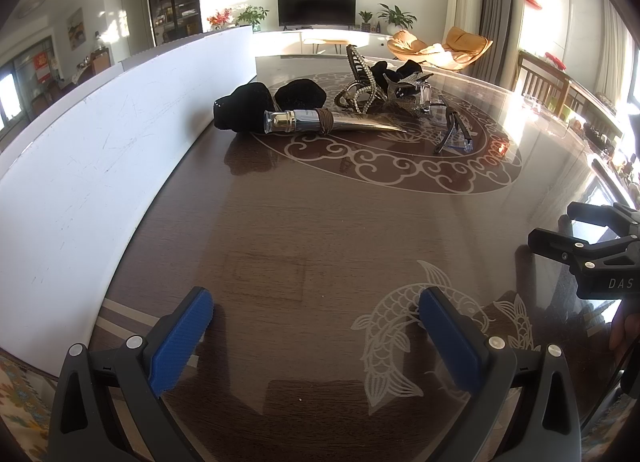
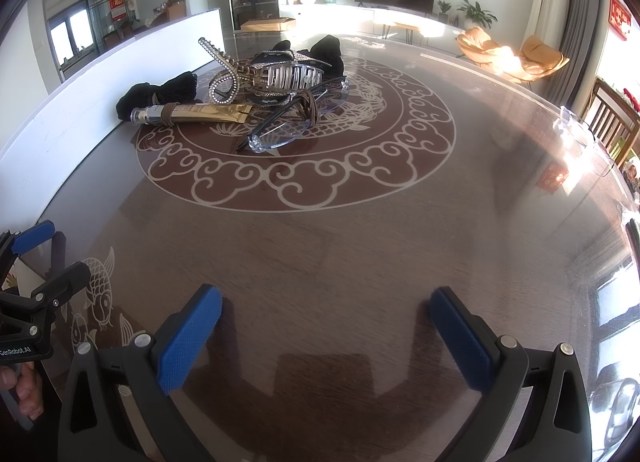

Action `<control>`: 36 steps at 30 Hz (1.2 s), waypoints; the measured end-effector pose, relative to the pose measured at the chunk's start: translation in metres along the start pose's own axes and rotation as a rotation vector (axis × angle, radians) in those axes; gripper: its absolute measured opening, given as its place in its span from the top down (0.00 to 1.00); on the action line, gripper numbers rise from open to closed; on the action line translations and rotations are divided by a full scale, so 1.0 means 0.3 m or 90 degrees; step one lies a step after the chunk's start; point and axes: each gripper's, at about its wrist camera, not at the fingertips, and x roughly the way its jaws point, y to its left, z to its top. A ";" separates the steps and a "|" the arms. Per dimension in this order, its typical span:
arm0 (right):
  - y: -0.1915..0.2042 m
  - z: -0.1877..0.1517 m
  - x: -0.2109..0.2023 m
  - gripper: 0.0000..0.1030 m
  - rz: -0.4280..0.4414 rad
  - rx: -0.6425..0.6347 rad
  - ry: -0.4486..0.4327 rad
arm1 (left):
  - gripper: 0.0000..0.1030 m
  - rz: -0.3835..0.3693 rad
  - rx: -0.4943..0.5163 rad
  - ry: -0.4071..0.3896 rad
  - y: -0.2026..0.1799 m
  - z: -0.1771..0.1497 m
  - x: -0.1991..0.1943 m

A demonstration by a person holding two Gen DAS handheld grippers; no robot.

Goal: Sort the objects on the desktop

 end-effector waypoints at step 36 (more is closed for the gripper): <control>0.000 0.000 -0.001 0.00 0.000 0.000 0.000 | 0.00 -0.034 -0.041 -0.047 0.043 0.017 -0.067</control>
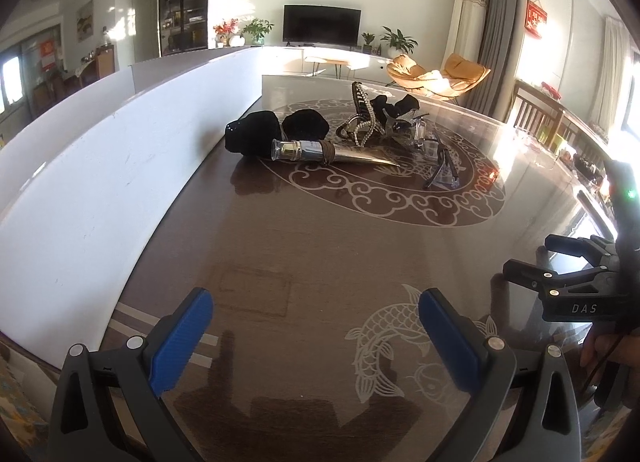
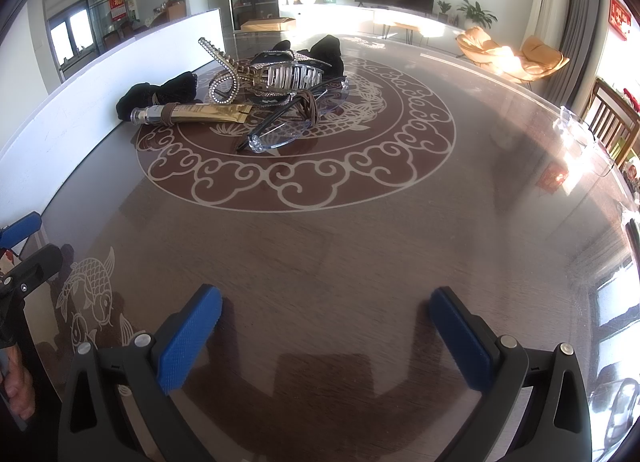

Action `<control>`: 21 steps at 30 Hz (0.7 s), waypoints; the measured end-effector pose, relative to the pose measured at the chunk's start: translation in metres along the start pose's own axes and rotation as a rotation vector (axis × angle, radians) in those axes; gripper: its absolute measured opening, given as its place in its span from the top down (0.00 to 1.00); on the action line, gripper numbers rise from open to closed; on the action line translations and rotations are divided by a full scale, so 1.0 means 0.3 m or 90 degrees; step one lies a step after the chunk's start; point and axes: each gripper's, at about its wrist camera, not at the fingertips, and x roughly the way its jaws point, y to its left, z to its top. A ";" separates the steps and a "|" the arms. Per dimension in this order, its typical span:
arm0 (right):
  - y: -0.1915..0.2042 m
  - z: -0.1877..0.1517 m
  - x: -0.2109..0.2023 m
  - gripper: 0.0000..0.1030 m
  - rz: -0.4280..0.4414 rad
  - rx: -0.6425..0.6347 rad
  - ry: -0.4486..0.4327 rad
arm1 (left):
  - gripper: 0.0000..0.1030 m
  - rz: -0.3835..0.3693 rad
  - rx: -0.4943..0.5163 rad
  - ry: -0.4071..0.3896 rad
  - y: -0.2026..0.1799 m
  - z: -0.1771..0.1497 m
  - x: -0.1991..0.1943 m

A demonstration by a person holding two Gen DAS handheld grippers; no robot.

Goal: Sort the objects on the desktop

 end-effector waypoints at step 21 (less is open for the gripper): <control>-0.001 0.000 -0.001 0.00 0.000 0.000 0.000 | 0.00 0.006 0.001 -0.008 0.003 -0.005 -0.013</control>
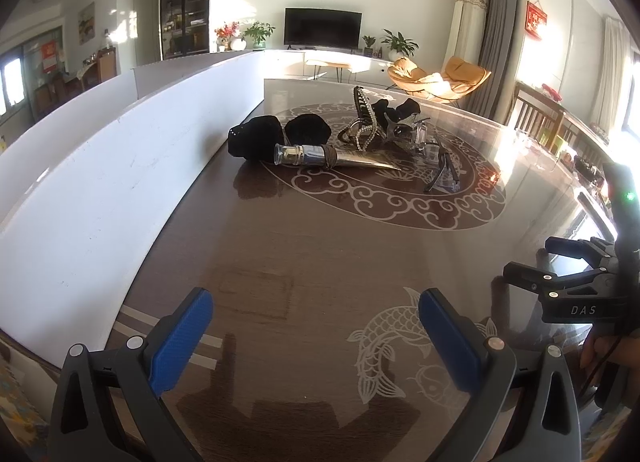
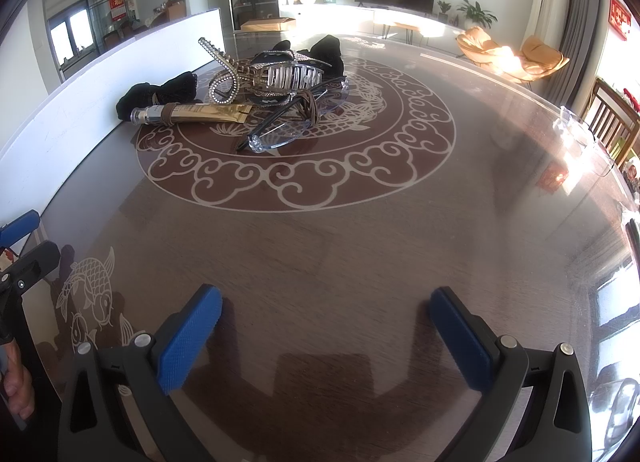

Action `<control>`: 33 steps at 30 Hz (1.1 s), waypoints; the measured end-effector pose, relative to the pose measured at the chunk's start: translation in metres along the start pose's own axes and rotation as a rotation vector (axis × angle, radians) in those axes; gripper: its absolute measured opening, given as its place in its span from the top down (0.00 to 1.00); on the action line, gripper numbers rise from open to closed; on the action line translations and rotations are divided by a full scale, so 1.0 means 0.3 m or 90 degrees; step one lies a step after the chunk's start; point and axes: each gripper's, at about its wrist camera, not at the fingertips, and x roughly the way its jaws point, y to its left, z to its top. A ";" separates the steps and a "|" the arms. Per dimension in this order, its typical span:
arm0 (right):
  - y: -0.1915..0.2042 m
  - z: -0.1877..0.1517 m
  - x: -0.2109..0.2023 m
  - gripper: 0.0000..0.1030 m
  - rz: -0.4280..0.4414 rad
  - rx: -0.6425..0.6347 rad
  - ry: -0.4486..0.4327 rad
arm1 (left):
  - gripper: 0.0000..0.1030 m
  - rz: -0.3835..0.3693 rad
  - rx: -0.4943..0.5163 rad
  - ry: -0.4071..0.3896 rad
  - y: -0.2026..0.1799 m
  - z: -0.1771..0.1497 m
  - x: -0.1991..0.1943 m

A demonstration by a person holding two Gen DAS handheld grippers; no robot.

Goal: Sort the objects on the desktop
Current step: 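Move the right gripper to the clear sunglasses and grasp their black arms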

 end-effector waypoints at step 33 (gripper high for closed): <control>0.045 0.454 0.285 0.53 0.023 0.002 0.044 | 0.00 0.017 -0.045 0.011 0.067 -0.004 0.009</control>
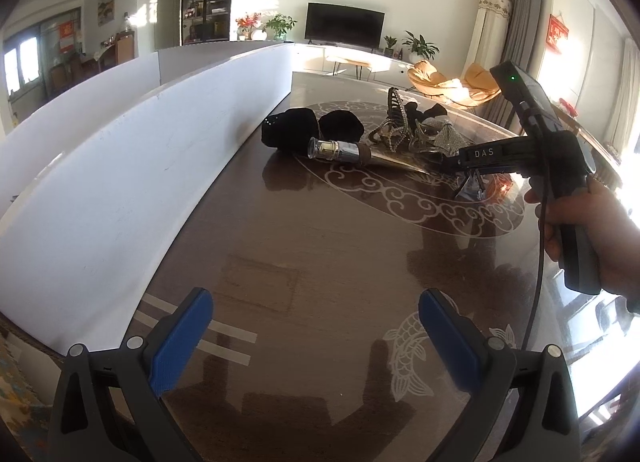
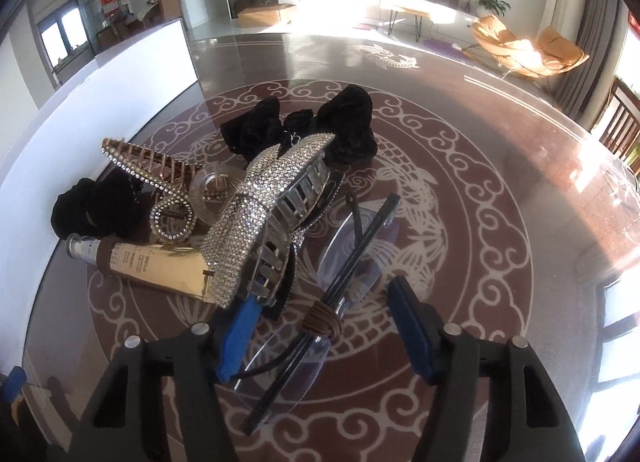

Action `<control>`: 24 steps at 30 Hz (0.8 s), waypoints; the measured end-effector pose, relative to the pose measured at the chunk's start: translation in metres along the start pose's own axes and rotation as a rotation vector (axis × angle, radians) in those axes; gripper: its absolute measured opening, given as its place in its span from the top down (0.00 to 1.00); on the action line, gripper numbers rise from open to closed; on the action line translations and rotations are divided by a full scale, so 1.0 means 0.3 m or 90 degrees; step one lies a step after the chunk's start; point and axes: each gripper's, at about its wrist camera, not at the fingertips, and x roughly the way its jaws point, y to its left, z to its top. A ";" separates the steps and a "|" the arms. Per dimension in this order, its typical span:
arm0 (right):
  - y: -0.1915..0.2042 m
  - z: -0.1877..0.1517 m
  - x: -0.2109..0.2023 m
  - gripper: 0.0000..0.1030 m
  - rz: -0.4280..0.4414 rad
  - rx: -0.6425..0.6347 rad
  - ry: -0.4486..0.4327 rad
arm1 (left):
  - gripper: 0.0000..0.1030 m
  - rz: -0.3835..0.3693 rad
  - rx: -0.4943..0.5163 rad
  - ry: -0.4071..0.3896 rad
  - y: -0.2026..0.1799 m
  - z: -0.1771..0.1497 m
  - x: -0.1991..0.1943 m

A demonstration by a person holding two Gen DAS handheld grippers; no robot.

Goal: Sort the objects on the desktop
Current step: 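Move the right gripper to the clear sunglasses and grasp their black arms, then lift the sunglasses off the pile with the right gripper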

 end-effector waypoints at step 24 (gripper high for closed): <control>0.004 -0.286 -0.230 0.70 0.018 -0.040 -0.066 | 0.00 0.002 0.034 0.004 -0.036 -0.008 0.009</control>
